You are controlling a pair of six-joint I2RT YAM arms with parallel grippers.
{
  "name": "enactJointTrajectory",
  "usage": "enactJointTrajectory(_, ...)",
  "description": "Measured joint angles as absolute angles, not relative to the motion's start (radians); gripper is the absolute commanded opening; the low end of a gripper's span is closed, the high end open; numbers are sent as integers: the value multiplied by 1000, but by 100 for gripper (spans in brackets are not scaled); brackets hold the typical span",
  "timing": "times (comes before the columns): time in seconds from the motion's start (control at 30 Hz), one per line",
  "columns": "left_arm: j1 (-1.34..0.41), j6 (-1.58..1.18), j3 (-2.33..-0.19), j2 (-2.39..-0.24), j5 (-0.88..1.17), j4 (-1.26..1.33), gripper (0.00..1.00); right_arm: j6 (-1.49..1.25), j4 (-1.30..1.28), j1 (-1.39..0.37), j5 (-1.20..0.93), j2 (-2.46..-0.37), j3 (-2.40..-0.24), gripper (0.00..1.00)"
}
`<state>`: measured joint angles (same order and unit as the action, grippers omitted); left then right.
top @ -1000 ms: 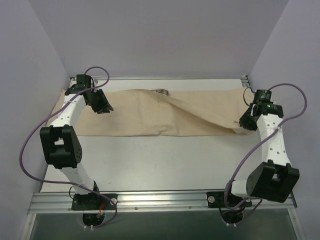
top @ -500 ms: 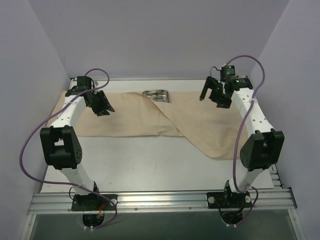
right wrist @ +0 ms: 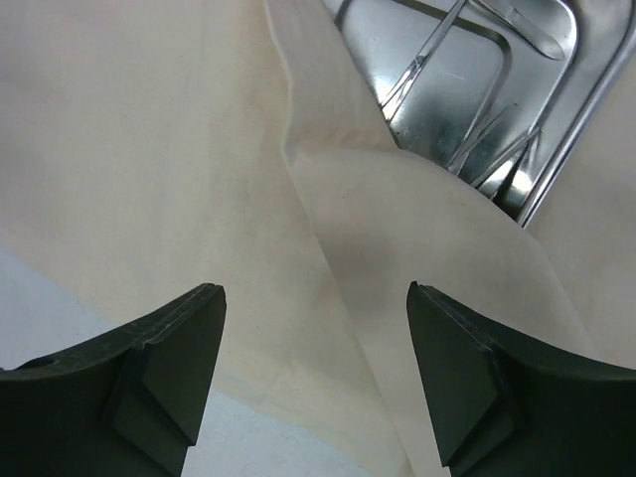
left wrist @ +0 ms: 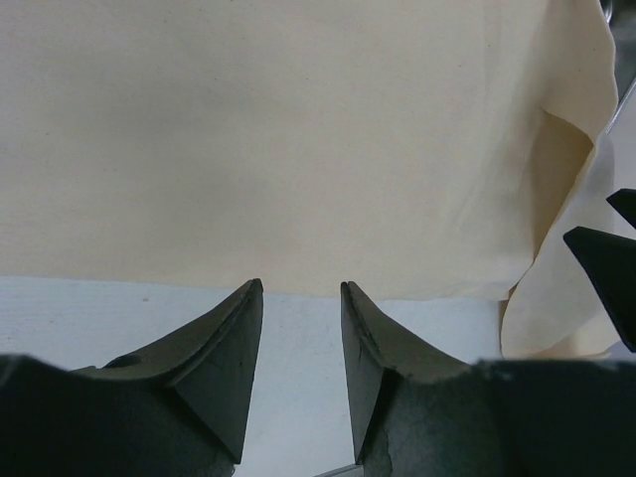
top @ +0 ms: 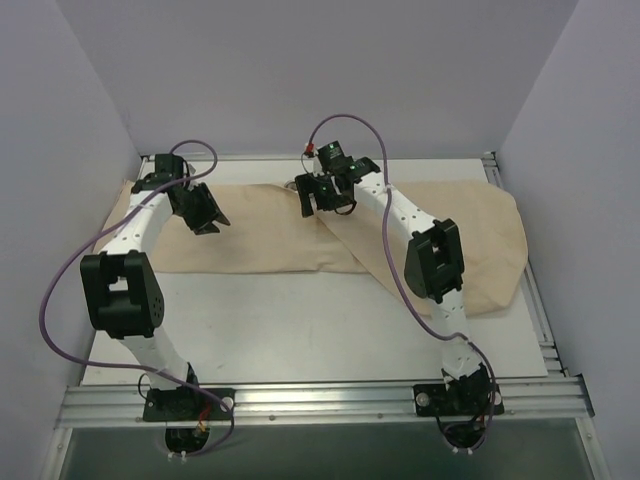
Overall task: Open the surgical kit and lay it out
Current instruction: Open the surgical kit at the center of the board.
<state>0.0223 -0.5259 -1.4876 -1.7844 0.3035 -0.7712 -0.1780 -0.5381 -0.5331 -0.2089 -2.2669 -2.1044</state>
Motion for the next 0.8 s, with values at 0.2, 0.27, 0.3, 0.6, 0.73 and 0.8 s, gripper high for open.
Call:
enactJointTrajectory(0.2,22,-540,-1488,-1784,291,-790,46,-100,-504,-563,-142,-2293,-2120,78)
enactJointTrajectory(0.27,22,-542,-1488,-1783,288,-797,46,-83,-500,-565,-102,-2310,-2149,78)
enactJointTrajectory(0.3,22,-543,-1487,-1782,286,-801,46,-75,-495,-565,-86,-2320,-2163,77)
enactJointTrajectory(0.6,22,-548,-1453,-1725,276,-817,46,-44,-461,-571,-49,-2445,-2273,53)
enactJointTrajectory(0.73,22,-558,-1419,-1706,269,-818,46,-50,-449,-572,-70,-2488,-2295,18)
enactJointTrajectory(0.8,21,-562,-1412,-1703,265,-824,46,-54,-449,-574,-78,-2497,-2295,10)
